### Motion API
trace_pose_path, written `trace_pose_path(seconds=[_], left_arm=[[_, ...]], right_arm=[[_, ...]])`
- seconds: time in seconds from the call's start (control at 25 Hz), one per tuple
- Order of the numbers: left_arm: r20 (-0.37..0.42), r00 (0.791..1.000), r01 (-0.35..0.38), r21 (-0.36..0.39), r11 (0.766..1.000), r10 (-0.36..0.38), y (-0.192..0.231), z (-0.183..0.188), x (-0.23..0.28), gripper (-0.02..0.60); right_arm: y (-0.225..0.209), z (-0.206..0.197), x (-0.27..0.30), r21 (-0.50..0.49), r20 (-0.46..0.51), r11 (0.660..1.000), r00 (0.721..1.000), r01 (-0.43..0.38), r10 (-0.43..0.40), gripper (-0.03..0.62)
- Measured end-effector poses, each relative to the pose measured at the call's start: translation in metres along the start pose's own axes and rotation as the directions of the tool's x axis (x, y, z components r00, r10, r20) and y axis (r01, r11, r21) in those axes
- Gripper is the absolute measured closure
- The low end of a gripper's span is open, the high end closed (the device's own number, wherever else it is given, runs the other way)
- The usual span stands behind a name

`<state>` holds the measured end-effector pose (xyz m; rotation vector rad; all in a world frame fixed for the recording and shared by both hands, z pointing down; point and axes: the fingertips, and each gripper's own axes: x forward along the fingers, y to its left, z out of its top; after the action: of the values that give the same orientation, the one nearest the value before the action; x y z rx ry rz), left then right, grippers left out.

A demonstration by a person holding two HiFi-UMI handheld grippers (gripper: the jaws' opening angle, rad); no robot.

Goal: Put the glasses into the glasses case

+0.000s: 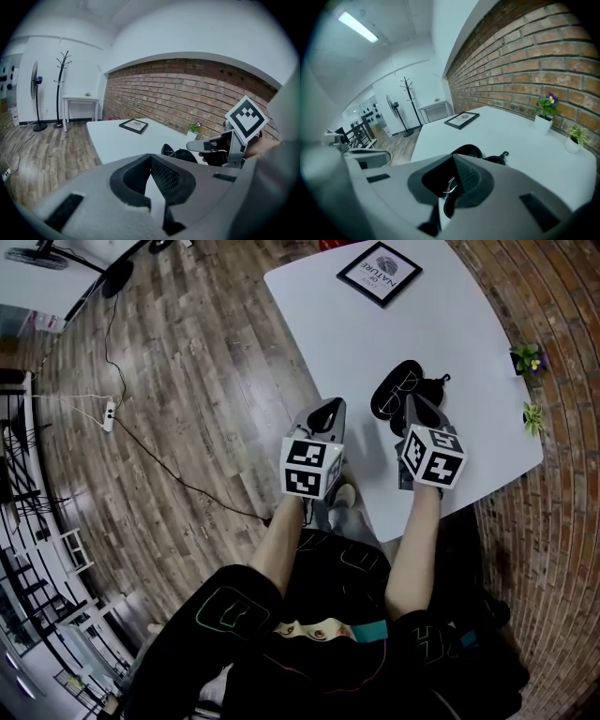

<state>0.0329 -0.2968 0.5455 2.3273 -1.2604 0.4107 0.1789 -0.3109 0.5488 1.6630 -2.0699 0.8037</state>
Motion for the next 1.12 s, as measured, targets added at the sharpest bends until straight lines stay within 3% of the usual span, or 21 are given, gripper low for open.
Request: trace_pose_path(seconds=[0.2,0.64,0.88,1.12], left_arm=[[0.079,0.996,0.034,0.0,0.999,-0.034,-0.026,0.017,-0.013,0.581],[0.279,0.96,0.021,0.042,0.999,-0.032,-0.064,0.088,-0.05,0.581],[0.388,0.921,-0.004,0.054,0.999,-0.017,-0.07,0.132,-0.069,0.581],[0.464,0.886,-0.026,0.086,0.996,-0.017,-0.079,0.168,-0.084,0.582]], right_arm=[[0.005,0.022,-0.038,-0.008,0.132,0.998,0.989,-0.063,0.064,0.589],[-0.006,0.072,-0.116,-0.103,0.304,0.995,0.952,-0.004,0.035,0.589],[-0.004,0.111,-0.15,-0.155,0.412,0.987,0.911,0.036,0.032,0.589],[-0.01,0.143,-0.18,-0.154,0.527,0.984,0.85,0.086,0.008,0.589]])
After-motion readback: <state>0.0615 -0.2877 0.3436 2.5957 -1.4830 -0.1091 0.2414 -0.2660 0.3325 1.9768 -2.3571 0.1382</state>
